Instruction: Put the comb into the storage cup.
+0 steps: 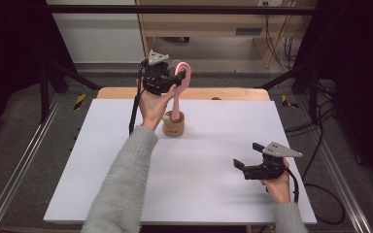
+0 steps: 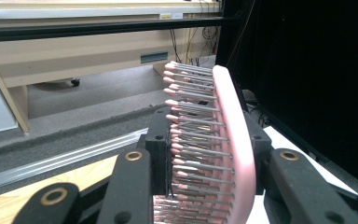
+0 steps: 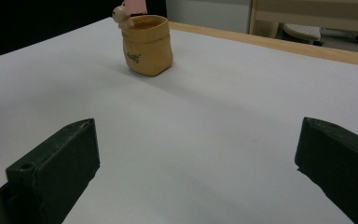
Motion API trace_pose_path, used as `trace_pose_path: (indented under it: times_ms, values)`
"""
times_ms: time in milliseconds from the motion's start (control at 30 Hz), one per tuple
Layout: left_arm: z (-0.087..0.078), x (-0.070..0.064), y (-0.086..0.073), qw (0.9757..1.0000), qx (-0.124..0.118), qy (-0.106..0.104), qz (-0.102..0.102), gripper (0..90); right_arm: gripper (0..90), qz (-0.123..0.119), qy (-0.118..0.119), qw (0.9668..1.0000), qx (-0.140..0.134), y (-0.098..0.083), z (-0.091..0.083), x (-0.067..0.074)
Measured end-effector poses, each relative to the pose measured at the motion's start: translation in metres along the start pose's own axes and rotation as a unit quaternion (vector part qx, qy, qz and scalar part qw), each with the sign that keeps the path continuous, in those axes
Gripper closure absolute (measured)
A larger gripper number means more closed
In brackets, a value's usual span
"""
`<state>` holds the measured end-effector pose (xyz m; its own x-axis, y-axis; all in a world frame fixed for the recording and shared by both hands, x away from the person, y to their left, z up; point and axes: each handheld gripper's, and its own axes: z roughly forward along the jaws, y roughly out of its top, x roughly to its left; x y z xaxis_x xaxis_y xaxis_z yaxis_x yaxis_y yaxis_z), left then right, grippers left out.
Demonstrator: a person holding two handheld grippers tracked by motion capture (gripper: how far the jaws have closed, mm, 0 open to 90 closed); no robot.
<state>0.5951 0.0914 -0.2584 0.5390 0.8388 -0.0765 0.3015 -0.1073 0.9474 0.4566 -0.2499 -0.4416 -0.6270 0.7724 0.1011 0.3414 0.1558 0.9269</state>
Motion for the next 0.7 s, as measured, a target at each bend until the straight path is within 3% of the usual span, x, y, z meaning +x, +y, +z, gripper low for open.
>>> trace_pose_path:
  times_ms: [700]
  values:
    - [0.019,0.006,-0.016,0.9998,0.017,0.007,0.008,63.7,0.2,-0.001,0.0,1.0,-0.003,0.0,-0.001,0.0]
